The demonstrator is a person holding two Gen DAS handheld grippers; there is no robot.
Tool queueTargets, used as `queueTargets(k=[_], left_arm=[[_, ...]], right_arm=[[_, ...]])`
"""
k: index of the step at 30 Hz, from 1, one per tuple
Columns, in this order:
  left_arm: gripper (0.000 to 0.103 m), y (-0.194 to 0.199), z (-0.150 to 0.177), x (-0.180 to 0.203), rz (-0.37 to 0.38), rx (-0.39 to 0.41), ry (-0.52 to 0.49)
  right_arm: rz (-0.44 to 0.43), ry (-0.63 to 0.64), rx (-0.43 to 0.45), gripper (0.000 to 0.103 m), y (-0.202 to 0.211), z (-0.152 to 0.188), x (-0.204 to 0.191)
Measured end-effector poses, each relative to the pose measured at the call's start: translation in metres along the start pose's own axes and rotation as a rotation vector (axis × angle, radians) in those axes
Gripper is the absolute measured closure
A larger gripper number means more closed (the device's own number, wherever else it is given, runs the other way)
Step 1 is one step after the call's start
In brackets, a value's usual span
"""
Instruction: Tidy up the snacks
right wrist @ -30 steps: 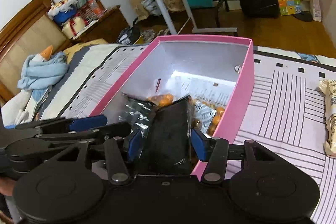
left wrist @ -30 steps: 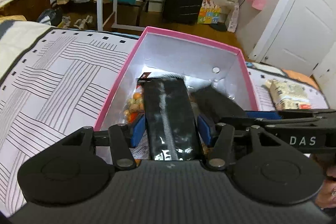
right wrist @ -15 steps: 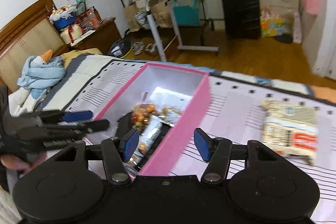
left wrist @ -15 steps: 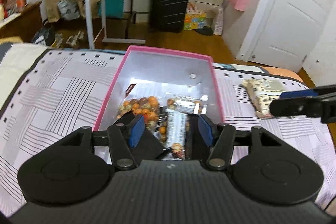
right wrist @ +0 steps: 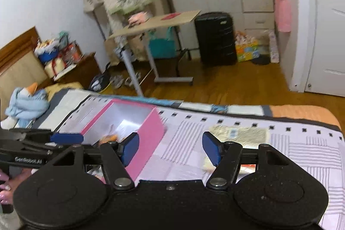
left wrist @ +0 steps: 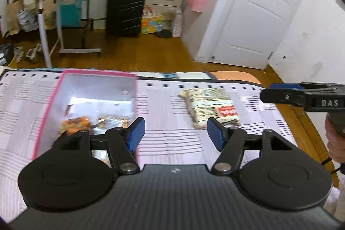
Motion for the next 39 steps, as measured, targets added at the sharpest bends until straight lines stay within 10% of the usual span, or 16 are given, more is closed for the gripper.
queueTargets(k=[15,39], left_arm=[[0.033,-0.136,-0.009,0.051,-0.017,0.053,0.064],[0.049,-0.302,0.05,0.033,0.13,-0.037,0.253]], right_arm=[[0.225,-0.262,0.012,0.033,-0.1,0.061,0.167],[0.097,-0.262,-0.125,0.037,-0.166,0.095,0.191]])
Point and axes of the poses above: each gripper's, at about its wrist camera, not at the fingertips, and y roughly against the way its jaws point, x to its right, z to its underside, the point moved 7 cm from there along -y, roughly the way its jaws point, and after that the axes turned 2 degrees about -z, right-handed, at the moved point
